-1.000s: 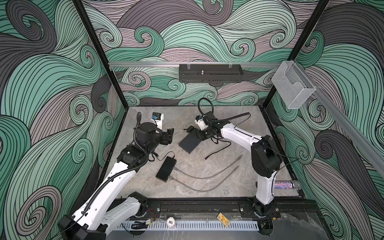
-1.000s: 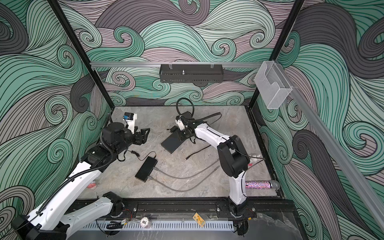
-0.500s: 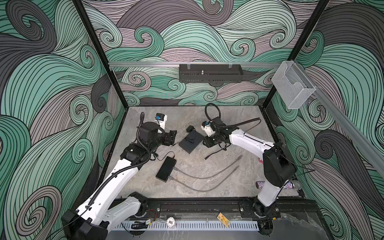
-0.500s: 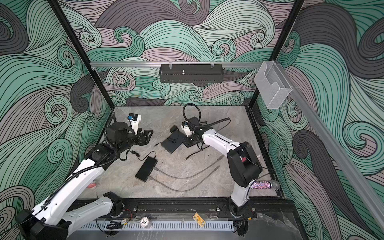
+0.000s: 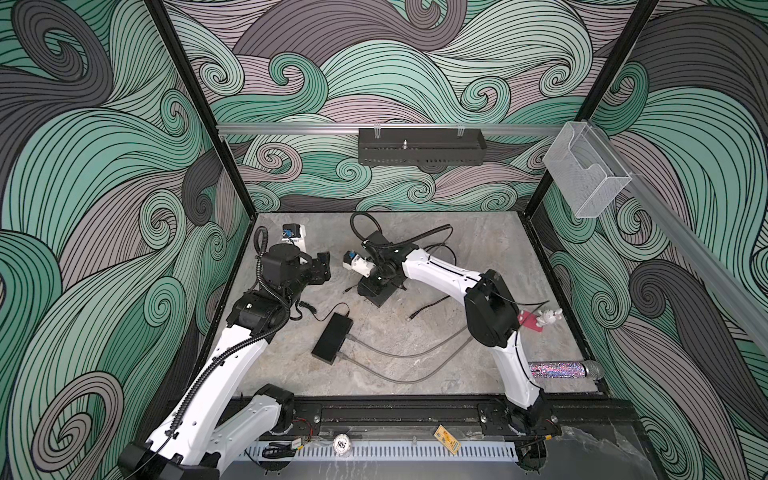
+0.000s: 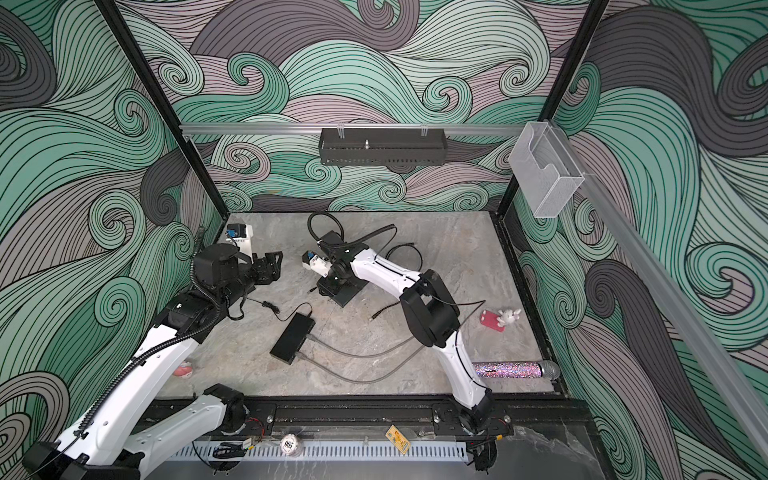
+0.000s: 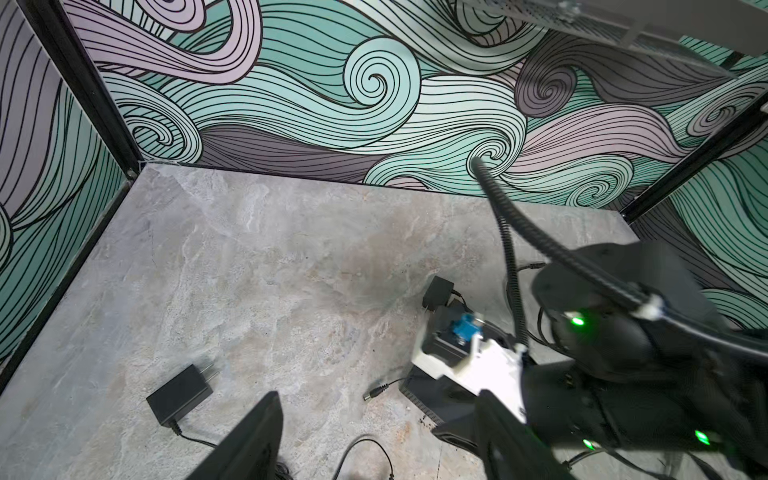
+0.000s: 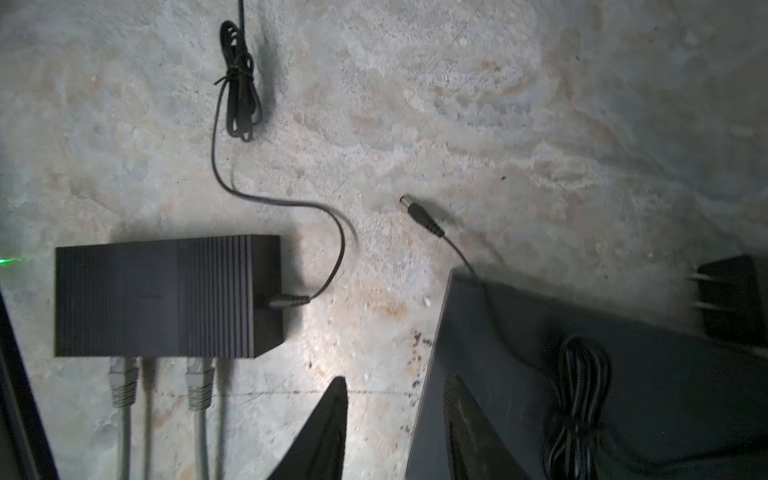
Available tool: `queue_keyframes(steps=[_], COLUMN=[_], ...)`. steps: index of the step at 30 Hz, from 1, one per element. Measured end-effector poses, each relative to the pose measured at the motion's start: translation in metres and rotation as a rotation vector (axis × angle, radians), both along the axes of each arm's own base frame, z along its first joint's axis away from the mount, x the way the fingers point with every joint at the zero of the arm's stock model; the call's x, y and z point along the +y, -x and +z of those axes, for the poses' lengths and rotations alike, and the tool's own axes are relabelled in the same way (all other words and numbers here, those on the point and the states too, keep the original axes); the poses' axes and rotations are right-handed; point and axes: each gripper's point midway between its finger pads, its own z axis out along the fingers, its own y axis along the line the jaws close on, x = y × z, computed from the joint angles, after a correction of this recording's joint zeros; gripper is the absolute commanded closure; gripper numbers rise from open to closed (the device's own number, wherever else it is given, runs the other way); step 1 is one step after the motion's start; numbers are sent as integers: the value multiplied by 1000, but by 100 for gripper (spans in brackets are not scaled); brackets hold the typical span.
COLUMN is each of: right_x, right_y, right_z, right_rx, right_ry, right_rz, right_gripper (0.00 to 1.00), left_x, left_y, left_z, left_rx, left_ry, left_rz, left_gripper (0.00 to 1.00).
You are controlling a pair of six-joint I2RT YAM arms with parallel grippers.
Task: Insert the plug into the switch port
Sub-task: 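Grasp the black barrel-plug cable end with the right gripper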
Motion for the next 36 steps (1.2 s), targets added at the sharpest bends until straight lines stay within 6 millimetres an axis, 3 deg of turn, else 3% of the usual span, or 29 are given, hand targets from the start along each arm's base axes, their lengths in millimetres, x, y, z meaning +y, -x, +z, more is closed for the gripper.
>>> queue_keyframes(steps=[6,14,29,36], right_x=[16,15,17,23], right_y=[-24,-26,-30,-30], right_z=[-21,-36,-45,-50], right_rx=[-10,-6,-41,-84], right_ry=[40,106,139,166], right_rz=[34,94,122,144], right_gripper=[50,50,67,81], left_x=[0,-5,-7,-7], left_y=[1,3,6,6], left_z=[1,2,3,3], left_rx=[-4,-6,-10,-9], left_ry=[1,-5,-19,-23], left_rz=[0,-19,-36,-38], left_gripper=[25,25,25,25])
